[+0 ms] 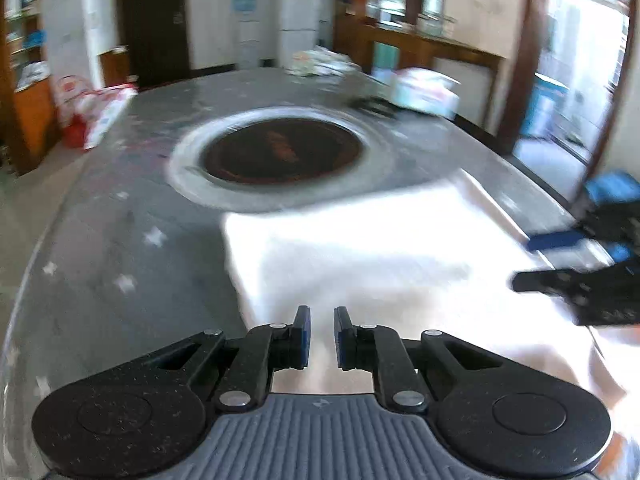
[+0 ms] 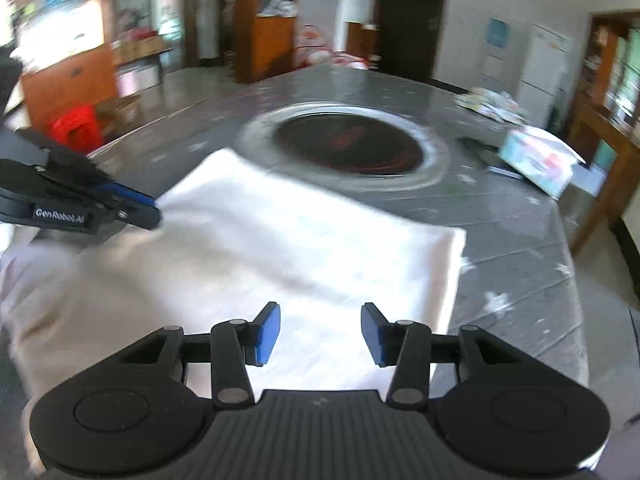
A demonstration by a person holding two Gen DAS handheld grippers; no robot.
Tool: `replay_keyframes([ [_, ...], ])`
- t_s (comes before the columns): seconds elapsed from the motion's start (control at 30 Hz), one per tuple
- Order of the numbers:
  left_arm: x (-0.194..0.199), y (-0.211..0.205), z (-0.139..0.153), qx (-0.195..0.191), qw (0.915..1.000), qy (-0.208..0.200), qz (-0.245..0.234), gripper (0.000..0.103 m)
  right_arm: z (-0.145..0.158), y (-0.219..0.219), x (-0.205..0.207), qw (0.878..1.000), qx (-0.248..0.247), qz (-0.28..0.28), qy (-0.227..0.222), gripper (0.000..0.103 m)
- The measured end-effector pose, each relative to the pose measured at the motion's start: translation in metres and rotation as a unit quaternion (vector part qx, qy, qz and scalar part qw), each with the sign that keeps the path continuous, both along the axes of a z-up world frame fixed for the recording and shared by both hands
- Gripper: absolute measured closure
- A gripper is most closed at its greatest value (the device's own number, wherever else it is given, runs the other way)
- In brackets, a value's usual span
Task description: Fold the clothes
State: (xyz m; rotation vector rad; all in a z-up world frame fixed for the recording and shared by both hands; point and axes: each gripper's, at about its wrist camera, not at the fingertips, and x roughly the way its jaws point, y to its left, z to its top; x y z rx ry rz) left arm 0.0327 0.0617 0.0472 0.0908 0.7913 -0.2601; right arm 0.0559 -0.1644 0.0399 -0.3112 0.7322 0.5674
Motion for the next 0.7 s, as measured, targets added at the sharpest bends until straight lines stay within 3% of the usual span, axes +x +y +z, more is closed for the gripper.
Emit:
replay_keyframes([
  [0.2,-0.058,-0.009,-0.011,0.022,0.9993,0.001,-0.03,0.087,-0.004,0.01,-0.05,0.998,-0.03,0.046,-0.008,0.05],
  [0.4,-0.084,-0.003,-0.004,0.027,0.9992,-0.012,-0.027,0.07,-0.005,0.006,-0.096,0.997,-0.047,0.063,-0.012,0.047],
  [0.57,-0.099,0.002,0.009,0.03,0.9988,-0.03,-0.025,0.07,0.012,-0.008,-0.118,0.998,-0.024,0.049,-0.021,0.056],
  [0.7,-0.105,-0.021,0.014,0.011,0.997,-0.031,-0.071,0.07,0.02,-0.01,-0.121,0.998,0.0,0.059,0.0,0.061],
])
